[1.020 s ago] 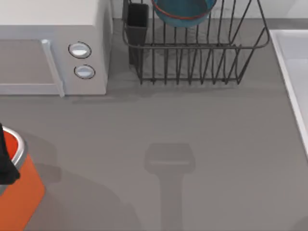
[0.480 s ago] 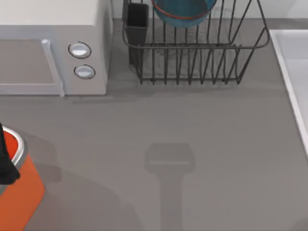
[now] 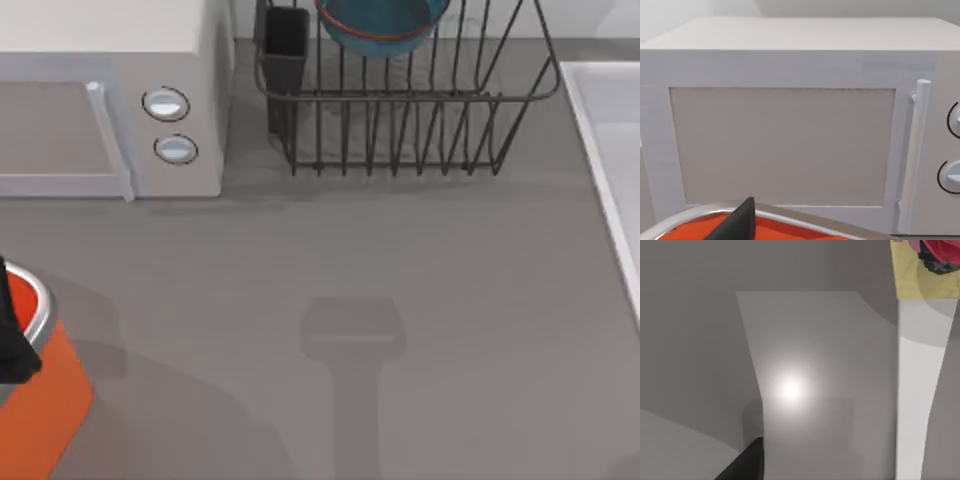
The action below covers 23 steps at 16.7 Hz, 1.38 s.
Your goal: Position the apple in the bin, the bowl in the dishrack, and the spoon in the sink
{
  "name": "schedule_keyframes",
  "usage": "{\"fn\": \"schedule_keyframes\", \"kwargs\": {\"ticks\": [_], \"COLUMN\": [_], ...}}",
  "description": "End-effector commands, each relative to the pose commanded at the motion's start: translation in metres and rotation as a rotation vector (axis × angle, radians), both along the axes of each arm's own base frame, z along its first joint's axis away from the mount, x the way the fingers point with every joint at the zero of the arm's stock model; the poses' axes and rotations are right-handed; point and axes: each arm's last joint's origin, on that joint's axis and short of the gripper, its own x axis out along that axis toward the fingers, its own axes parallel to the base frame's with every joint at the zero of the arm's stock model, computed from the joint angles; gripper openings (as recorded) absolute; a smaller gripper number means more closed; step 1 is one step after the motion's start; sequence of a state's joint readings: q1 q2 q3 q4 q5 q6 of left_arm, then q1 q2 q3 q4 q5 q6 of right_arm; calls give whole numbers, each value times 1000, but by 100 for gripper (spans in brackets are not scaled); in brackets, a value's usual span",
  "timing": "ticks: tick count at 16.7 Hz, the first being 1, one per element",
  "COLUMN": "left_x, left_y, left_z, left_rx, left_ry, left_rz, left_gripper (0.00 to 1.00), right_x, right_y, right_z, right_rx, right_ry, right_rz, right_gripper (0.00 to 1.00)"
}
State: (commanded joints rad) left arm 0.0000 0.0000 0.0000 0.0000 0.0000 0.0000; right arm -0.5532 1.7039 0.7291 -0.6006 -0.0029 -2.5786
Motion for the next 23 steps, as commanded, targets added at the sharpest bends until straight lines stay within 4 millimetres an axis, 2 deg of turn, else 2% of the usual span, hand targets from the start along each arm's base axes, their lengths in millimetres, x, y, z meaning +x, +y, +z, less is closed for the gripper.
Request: {"fn": "schedule_keyframes", "kwargs": {"ticks": [2, 3, 10, 11, 13, 15, 21, 23], "left_x": [0, 0, 0, 0, 0, 0, 0, 0], "left_y": [0, 0, 0, 0, 0, 0, 0, 0], "left_z": [0, 0, 0, 0, 0, 0, 0, 0], "left_rx": [0, 0, 0, 0, 0, 0, 0, 0], "left_ry": [0, 0, 0, 0, 0, 0, 0, 0], "left_rz": [0, 0, 0, 0, 0, 0, 0, 0], "left_gripper": [100, 100, 100, 100, 100, 100, 100, 100], "right_x": [0, 0, 0, 1, 1, 3, 3, 1], "right_y": [0, 0, 0, 1, -1, -4, -1, 0], "right_z": [0, 0, 0, 22, 24, 36, 104, 119], "right_rx": [0, 0, 0, -42, -40, -40, -34, -41], "right_ry": [0, 0, 0, -20, -18, -17, -6, -17], "right_rz": [0, 0, 0, -20, -24, -30, -17, -18], "right_gripper": [2, 0, 0, 0, 0, 0, 0, 0]}}
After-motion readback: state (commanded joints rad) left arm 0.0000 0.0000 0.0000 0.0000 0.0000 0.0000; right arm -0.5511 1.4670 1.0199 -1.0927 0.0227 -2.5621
